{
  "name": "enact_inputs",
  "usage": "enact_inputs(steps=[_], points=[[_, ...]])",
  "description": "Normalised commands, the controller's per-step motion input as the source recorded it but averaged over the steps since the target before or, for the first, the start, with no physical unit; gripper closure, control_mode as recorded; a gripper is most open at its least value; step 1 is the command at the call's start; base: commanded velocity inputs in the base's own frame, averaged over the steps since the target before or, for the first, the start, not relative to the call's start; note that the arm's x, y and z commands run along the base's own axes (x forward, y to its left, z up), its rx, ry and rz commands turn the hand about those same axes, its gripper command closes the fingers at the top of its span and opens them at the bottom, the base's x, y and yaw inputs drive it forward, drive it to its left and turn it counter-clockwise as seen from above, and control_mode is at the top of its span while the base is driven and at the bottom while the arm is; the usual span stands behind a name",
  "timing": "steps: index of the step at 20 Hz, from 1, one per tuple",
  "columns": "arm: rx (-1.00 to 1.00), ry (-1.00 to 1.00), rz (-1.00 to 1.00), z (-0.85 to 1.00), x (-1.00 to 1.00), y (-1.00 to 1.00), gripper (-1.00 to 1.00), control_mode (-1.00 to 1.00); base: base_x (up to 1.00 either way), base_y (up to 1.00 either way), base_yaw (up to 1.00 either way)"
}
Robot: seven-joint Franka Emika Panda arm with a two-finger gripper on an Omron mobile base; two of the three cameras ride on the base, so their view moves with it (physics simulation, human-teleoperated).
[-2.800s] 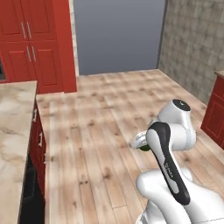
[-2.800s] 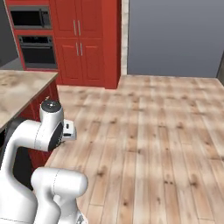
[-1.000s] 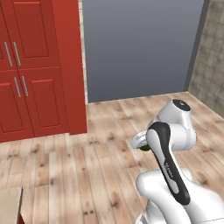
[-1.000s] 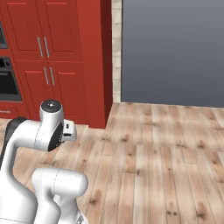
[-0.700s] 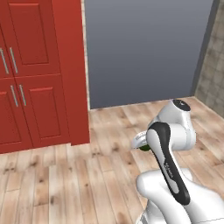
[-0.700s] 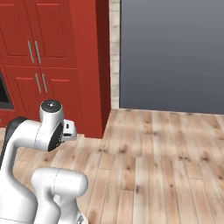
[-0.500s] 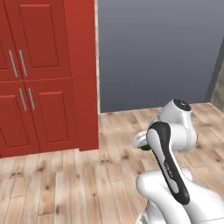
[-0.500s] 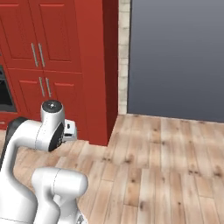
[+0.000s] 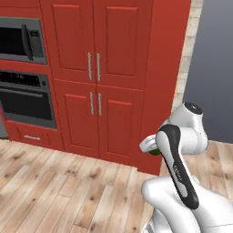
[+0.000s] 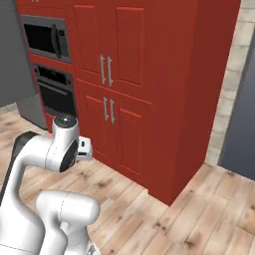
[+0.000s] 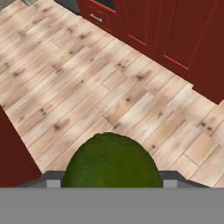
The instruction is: Place the lime in the correct fridge rack based on whether it is a fruit or vegetable. Finally, close the fridge door.
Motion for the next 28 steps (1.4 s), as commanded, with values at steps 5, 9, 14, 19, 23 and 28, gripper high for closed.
enact_inputs(steps=[5, 9, 14, 19, 23, 28], points=[[0.00, 0.00, 0.00, 0.00, 0.00, 0.00, 1.00, 1.00, 0.92, -0.05, 0.79], [0.00, 0.00, 0.00, 0.00, 0.00, 0.00, 1.00, 1.00, 1.00, 0.00, 0.71], [0.00, 0.00, 0.00, 0.00, 0.00, 0.00, 1.00, 1.00, 1.00, 0.02, 0.63], [0.00, 0.00, 0.00, 0.00, 0.00, 0.00, 1.00, 1.00, 1.00, 0.48, 0.48], [0.00, 0.00, 0.00, 0.00, 0.00, 0.00, 1.00, 1.00, 1.00, 0.79, 0.37], [0.00, 0.00, 0.00, 0.00, 0.00, 0.00, 1.00, 1.00, 1.00, 0.83, 0.28]])
